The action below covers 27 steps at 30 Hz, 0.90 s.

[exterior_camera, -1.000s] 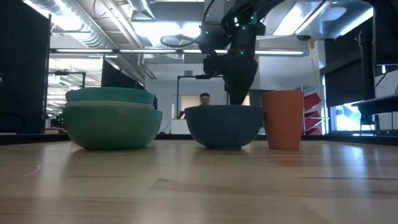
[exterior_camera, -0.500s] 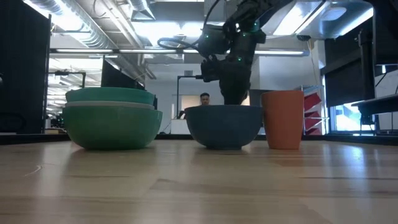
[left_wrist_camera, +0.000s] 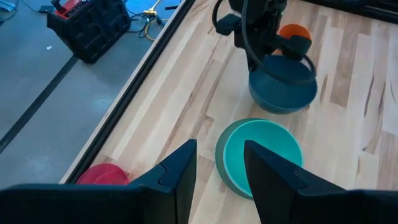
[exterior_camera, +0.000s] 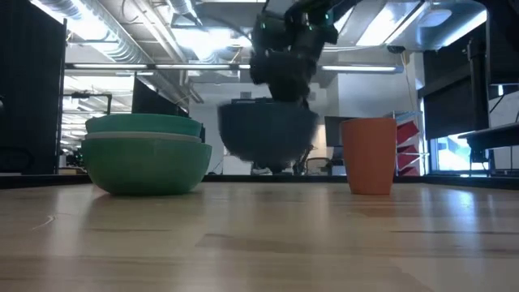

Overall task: Nest bowls inside each other
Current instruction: Stack the blue bowl on top of the light blue bowl

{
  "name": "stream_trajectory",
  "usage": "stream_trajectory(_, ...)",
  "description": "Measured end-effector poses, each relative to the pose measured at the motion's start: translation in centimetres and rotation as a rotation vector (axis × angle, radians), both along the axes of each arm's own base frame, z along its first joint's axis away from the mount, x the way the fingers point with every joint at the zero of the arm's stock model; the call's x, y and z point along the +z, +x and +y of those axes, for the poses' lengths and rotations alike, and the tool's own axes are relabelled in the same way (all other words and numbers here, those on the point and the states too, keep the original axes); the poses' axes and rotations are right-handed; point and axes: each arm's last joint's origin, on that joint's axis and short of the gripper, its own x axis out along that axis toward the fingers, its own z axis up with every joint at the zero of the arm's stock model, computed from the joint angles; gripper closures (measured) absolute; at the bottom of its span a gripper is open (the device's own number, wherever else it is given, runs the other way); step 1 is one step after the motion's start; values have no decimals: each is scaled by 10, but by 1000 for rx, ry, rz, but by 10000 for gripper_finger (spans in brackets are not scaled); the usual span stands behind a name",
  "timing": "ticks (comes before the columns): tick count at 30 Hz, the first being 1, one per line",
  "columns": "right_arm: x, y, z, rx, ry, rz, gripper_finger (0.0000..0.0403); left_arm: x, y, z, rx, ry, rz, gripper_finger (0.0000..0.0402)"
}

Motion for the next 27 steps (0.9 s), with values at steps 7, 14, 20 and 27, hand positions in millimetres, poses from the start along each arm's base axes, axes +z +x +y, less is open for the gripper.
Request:
stream_trajectory(7,38,28,8,-23,-9,-158,402,0,0,0,-3,1,5,284)
stream_trajectory(14,75,51,19,-40,-1,-308,402,0,0,0,-4,2,8,284)
stream_trajectory(20,60,86,23,-36,7,-285,402,-1,0,0,-4,1,10,284)
stream_trajectory(27,38,107,19,-64,-1,-236,402,-1,-1,0,-1,-2,9,284)
